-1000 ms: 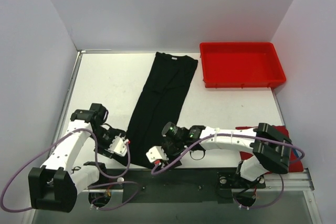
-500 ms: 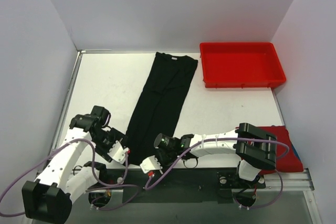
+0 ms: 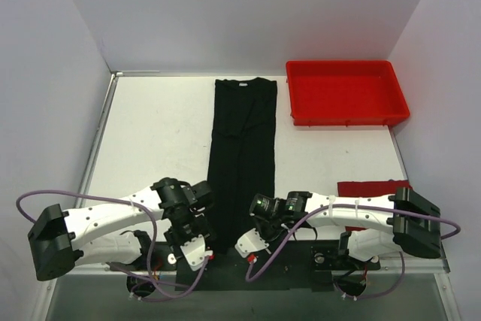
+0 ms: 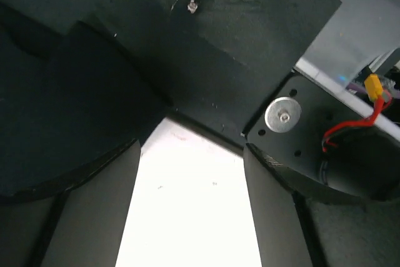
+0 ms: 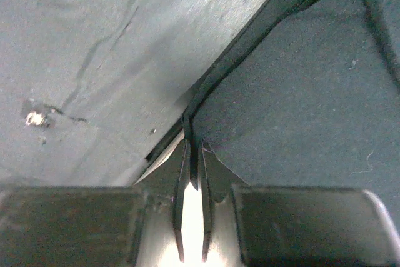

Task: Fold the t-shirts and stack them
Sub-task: Grab the bottom of the folded rectangular tshirt with both arms

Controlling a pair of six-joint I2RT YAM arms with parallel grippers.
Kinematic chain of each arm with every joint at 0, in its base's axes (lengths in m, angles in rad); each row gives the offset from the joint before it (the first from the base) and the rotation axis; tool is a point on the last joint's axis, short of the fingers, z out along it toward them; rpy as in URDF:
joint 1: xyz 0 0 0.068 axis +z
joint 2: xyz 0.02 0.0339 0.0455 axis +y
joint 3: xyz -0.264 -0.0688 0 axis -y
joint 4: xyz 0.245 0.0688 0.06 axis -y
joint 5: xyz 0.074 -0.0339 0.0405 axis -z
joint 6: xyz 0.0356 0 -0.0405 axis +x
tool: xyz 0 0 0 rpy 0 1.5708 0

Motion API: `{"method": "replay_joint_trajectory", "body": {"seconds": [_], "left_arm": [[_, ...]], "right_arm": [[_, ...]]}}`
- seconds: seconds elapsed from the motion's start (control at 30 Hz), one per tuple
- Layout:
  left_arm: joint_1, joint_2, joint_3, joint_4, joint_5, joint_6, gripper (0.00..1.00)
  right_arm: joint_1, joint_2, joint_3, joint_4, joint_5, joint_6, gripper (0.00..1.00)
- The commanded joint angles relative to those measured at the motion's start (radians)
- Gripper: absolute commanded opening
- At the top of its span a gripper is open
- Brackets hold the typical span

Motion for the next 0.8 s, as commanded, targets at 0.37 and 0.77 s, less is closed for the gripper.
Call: {"method": "replay_joint_trajectory", "body": {"seconds": [0.37,0.77], "left_arm": [[-0.149,0.0,-0.165,0.489,-0.084,-0.339,0.8],[-0.218,0.083,-0.239,0.745,-0.223,-0.53,0.0]], "right_arm": [[-0.024,-0.055,-0.052,-0.061,-0.014,-0.003,0.0],[-0.091,-0.102,-0.043,-0.044,-0.072,0.065,0.0]]}}
